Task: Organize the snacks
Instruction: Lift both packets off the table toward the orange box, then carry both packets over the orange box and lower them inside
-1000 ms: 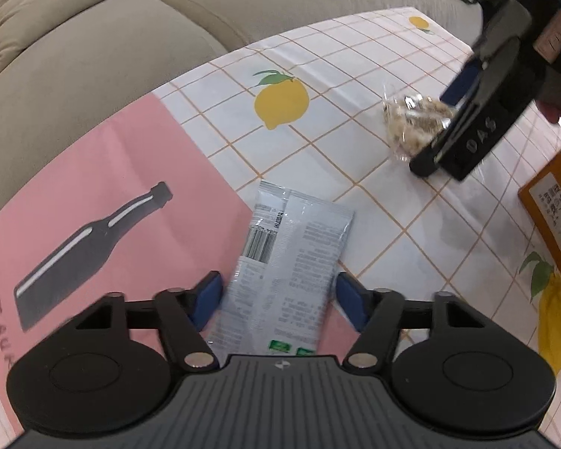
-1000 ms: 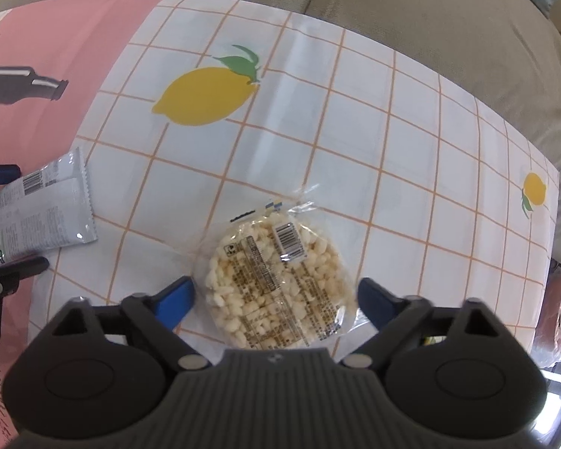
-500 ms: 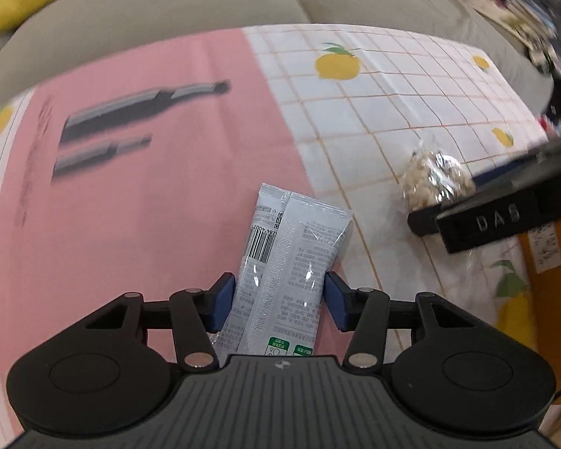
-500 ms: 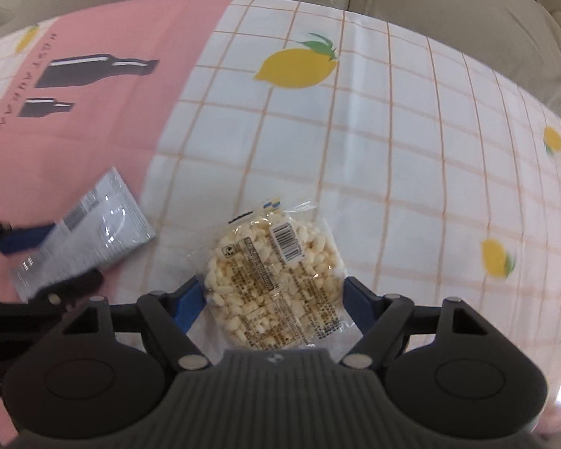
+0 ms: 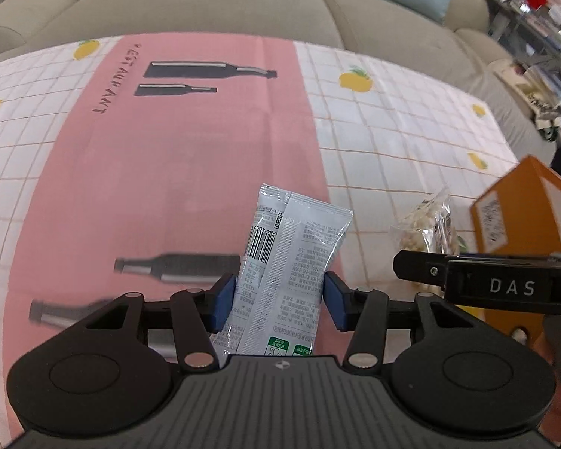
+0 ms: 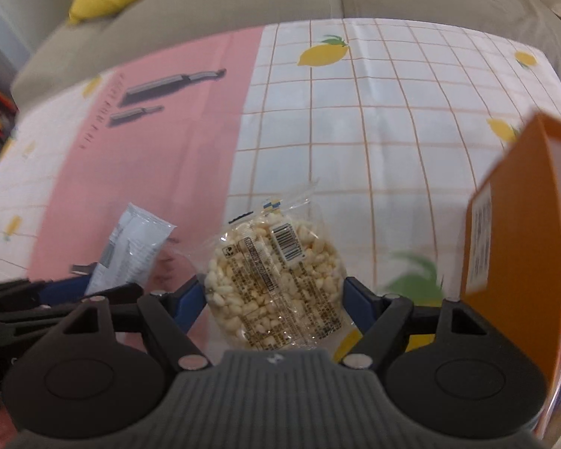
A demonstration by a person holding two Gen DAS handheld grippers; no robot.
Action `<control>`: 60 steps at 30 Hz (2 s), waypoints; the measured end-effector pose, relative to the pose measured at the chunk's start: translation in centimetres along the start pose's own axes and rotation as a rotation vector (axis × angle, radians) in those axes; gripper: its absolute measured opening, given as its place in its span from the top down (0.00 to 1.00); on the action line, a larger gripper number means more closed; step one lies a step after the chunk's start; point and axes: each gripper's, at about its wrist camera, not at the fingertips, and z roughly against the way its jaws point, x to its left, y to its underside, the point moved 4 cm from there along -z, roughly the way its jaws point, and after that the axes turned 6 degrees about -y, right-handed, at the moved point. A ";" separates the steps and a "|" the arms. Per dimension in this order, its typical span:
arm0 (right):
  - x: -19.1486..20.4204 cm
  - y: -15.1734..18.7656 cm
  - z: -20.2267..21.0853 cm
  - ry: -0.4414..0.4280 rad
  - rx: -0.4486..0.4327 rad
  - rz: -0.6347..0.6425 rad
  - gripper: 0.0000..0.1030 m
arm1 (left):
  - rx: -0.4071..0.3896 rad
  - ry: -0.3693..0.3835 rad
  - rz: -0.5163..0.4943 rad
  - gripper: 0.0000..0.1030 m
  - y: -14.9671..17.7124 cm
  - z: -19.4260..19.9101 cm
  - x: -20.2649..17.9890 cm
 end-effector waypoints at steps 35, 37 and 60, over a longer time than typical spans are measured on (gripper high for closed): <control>-6.0 10.0 23.9 0.025 -0.438 -0.085 0.26 | -0.173 0.268 -0.174 0.44 1.3 13.2 -15.2; -7.2 9.7 24.8 0.074 -0.430 -0.055 0.26 | -0.167 0.285 -0.212 0.44 0.8 12.9 -17.3; -19.3 4.6 20.6 0.378 -0.145 0.193 0.26 | 0.017 0.240 -0.615 0.44 -1.6 3.3 -32.6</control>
